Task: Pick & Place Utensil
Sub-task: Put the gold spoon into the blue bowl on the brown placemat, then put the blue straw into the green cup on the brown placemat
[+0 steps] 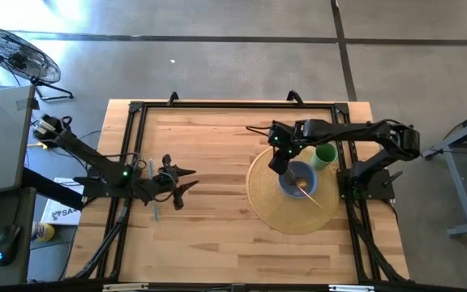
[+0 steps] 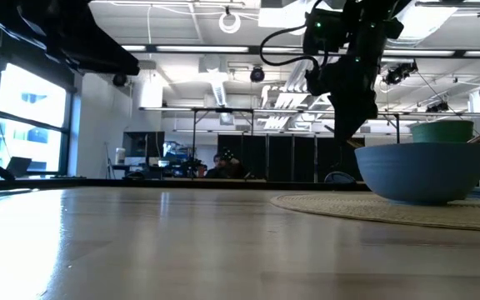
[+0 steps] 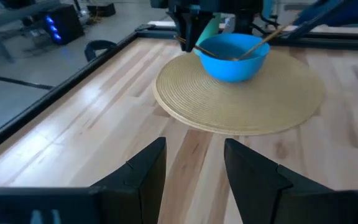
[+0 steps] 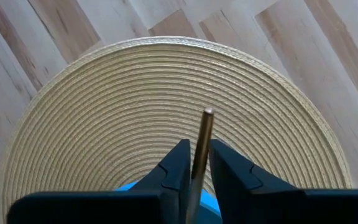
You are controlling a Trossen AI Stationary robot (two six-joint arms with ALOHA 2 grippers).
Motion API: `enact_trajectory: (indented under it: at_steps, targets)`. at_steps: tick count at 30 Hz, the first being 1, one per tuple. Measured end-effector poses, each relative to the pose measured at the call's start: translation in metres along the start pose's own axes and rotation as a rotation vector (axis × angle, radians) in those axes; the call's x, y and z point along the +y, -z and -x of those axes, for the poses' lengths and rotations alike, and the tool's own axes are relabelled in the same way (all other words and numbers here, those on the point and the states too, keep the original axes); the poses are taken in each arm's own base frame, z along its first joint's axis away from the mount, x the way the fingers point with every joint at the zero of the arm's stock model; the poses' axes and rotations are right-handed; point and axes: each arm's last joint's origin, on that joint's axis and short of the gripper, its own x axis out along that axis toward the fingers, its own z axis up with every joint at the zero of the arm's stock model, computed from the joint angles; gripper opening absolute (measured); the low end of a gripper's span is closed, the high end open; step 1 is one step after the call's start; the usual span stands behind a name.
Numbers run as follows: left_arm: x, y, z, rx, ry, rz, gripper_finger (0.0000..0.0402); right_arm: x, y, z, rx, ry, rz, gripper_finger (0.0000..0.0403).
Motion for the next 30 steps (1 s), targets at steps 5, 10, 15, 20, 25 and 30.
enact_trajectory:
  at_steps: [5, 10, 15, 20, 25, 30]
  targets:
    - [0.012, -0.002, 0.012, 0.031, 0.016, 0.028, 0.0159, 0.0, 0.0, 0.001, -0.002, 0.0, 0.002, 0.0074]
    - [0.02, -0.003, 0.02, 0.037, 0.014, 0.068, 0.0159, 0.0, 0.001, 0.013, -0.043, -0.022, 0.001, 0.0086]
    - [0.025, -0.008, 0.028, 0.041, 0.089, 0.092, 0.0159, 0.0, 0.005, 0.038, -0.163, 0.007, 0.012, 0.0095]
    - [0.035, -0.014, 0.041, 0.187, 0.157, 0.077, 0.0159, 0.01, 0.01, 0.068, -0.353, 0.032, 0.063, 0.0105]
    - [0.042, -0.012, 0.05, 0.381, 0.148, 0.185, 0.0159, 0.034, 0.015, 0.083, -0.508, 0.04, 0.155, 0.0108]
    - [0.046, -0.002, 0.054, 0.525, 0.121, 0.301, 0.0159, 0.063, 0.019, 0.09, -0.631, -0.009, 0.239, 0.0108]
